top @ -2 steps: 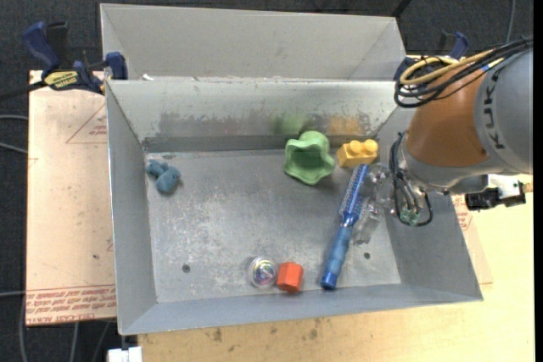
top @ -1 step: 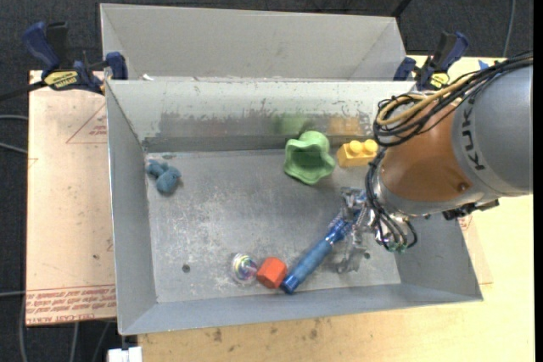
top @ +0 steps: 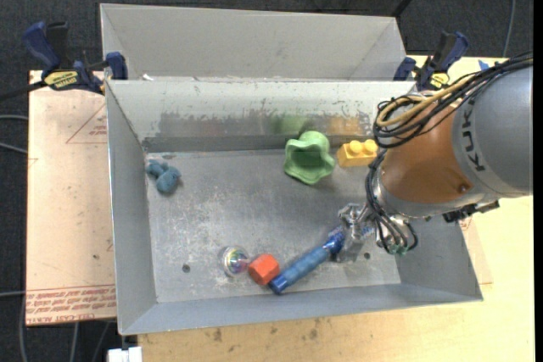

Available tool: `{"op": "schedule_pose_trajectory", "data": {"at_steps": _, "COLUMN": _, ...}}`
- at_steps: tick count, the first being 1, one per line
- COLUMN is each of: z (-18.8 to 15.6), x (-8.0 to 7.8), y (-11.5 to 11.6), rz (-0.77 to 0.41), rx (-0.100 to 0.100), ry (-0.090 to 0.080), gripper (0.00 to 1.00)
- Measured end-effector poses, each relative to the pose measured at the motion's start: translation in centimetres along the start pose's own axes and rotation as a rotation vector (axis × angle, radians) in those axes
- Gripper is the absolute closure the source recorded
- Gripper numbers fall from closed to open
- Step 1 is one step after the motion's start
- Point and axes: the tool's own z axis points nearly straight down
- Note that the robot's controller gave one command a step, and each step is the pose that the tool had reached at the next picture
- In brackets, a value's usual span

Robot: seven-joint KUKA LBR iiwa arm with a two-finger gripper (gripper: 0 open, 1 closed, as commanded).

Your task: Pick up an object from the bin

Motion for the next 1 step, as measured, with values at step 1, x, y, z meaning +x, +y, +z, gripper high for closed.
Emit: {"op": "schedule_pose_trajectory", "data": {"at_steps": 1, "z": 0.01, "x": 0.0, "y": 0.0, "rz": 0.0, "rx": 0.0, "ry": 0.0, "gripper": 1.0}}
